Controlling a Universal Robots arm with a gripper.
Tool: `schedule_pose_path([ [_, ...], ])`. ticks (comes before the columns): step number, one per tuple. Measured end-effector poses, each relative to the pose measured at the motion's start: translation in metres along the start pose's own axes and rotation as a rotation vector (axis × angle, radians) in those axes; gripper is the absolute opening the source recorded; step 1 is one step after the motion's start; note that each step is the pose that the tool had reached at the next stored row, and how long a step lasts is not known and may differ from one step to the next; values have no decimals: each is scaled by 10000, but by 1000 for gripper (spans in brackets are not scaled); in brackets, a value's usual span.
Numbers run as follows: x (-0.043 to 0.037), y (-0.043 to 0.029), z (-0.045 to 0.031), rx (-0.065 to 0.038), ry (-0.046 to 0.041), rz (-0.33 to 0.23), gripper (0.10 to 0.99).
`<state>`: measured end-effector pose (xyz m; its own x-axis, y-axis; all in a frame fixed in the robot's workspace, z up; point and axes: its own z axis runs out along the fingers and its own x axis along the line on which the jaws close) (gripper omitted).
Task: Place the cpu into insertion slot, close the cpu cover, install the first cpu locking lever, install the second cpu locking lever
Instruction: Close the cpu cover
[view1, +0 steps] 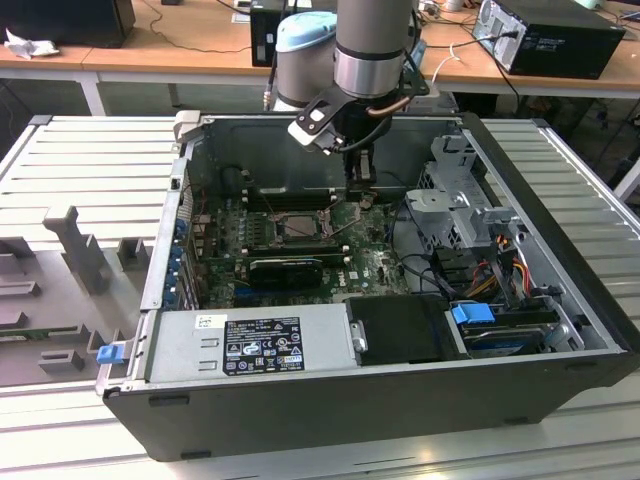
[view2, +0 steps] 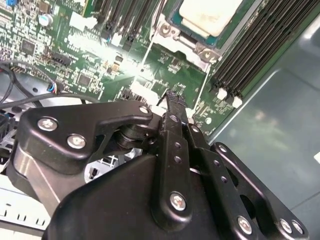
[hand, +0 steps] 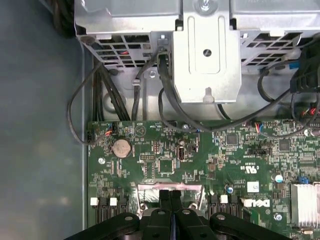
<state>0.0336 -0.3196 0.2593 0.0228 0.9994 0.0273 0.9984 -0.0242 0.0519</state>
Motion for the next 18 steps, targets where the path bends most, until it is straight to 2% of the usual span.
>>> schedule_pose_path([
  [3, 1, 47, 3, 5, 0, 1, 106],
  [9, 4, 188, 10, 27, 0, -16, 106],
  [14, 5, 243, 30, 28, 7, -35, 106],
  [18, 3, 280, 93, 28, 4, -35, 106],
])
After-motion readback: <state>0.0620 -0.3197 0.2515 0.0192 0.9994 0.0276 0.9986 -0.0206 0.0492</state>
